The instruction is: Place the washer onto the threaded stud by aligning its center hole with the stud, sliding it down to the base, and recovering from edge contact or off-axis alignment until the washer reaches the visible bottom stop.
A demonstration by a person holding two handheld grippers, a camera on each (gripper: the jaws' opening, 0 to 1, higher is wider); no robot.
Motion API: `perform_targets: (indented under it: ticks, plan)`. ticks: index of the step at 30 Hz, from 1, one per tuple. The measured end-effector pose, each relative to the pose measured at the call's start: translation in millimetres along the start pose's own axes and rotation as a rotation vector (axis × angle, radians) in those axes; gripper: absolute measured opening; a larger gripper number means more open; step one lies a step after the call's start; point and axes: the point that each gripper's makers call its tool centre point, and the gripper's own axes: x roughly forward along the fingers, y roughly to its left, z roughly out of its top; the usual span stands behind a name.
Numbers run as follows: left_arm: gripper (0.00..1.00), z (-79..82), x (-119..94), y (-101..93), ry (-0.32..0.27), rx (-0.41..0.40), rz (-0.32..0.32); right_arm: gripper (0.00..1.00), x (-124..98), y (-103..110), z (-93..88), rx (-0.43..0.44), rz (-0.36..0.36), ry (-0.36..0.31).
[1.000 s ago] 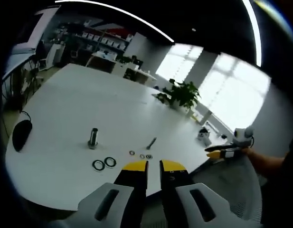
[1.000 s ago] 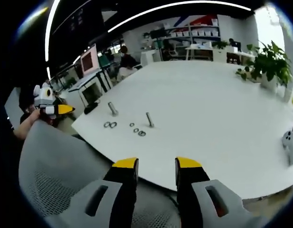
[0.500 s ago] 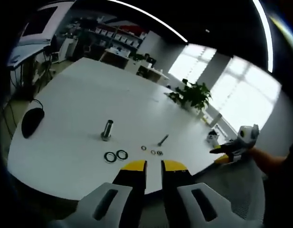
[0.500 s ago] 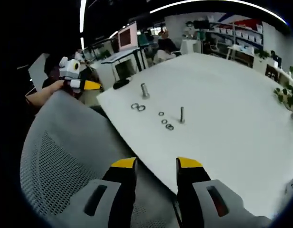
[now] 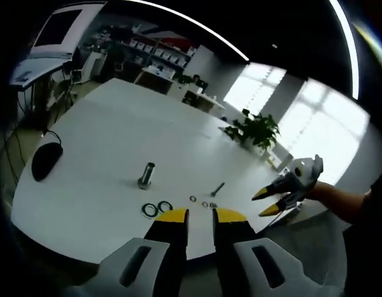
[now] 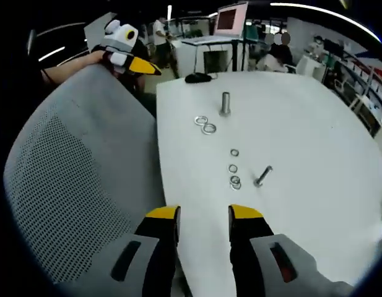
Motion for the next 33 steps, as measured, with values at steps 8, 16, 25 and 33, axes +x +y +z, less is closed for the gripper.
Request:
perform_targets:
  ticks: [8, 16, 25, 33]
  plan:
    - [0.13, 2.7, 4.5, -2.4, 0.006, -0.001, -0.023, 0.27, 42.5, -24.9, 4.1, -0.101, 0.02, 0.121]
    - [0.12, -8.4, 9.2, -10.3, 0.083, 0.03, -0.062, 0.24, 62.4, -40.4, 15.5, -0.011, 0.007, 0.131]
    - [0.12, -10.5, 9.8, -16.7, 0.098, 0.047, -0.103, 0.23, 82.6, -44.6, 7.1, 0.019, -0.006, 0.205]
    - [0.11, -9.7, 10.6, -17.4, 0.102, 0.051, -0.114, 0.23, 89.1, -50.0, 3.8, 0.034, -0.018, 0.223]
